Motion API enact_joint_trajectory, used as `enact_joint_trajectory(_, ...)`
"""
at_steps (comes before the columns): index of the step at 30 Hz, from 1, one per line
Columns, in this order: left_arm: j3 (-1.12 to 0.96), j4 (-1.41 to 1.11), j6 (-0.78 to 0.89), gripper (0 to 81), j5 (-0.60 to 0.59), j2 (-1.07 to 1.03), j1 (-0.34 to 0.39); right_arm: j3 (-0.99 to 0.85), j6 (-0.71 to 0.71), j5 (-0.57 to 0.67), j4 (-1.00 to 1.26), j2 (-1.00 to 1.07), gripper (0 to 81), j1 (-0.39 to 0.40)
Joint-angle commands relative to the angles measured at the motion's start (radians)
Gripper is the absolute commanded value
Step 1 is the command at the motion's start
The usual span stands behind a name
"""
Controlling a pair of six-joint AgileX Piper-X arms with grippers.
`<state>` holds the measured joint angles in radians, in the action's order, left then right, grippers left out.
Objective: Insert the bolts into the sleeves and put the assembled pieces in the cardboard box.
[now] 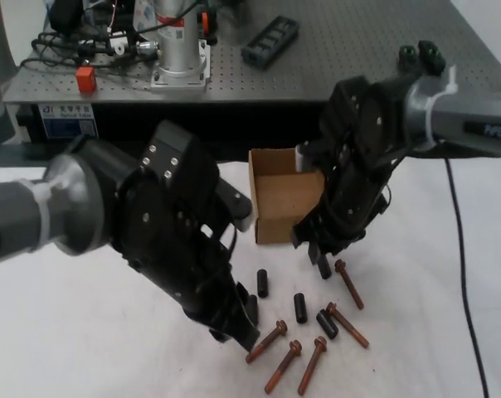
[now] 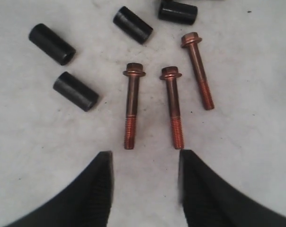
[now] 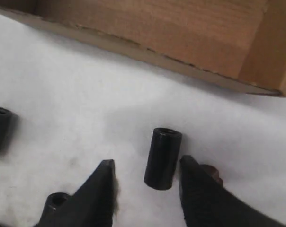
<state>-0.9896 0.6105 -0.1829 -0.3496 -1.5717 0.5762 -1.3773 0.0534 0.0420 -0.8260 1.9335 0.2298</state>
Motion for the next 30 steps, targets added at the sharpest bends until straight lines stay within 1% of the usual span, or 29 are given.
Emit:
enact_joint_trajectory(1, -0.014, 0.016, -0.057, 32.1, 0.023, -0.004, 0.056, -0.025, 0.014, -0.014, -0.024, 0.047, 31.4, 0.005)
enact_joint_trajectory(4, -0.014, 0.016, -0.073, 32.1, 0.032, -0.004, 0.059, -0.025, 0.014, -0.042, -0.031, 0.059, 31.4, 0.005)
enact_joint_trajectory(21, -0.014, 0.007, -0.084, 32.1, 0.032, -0.029, 0.059, -0.025, -0.005, -0.050, 0.013, 0.107, 31.2, 0.005)
enact_joint_trajectory(23, -0.014, -0.008, -0.084, 32.1, 0.032, -0.034, 0.059, -0.025, -0.009, -0.050, 0.013, 0.110, 27.0, 0.005)
enact_joint_trajectory(30, -0.025, -0.028, -0.090, 32.1, 0.005, -0.093, 0.060, -0.025, 0.002, -0.050, 0.026, 0.110, 7.1, 0.005)
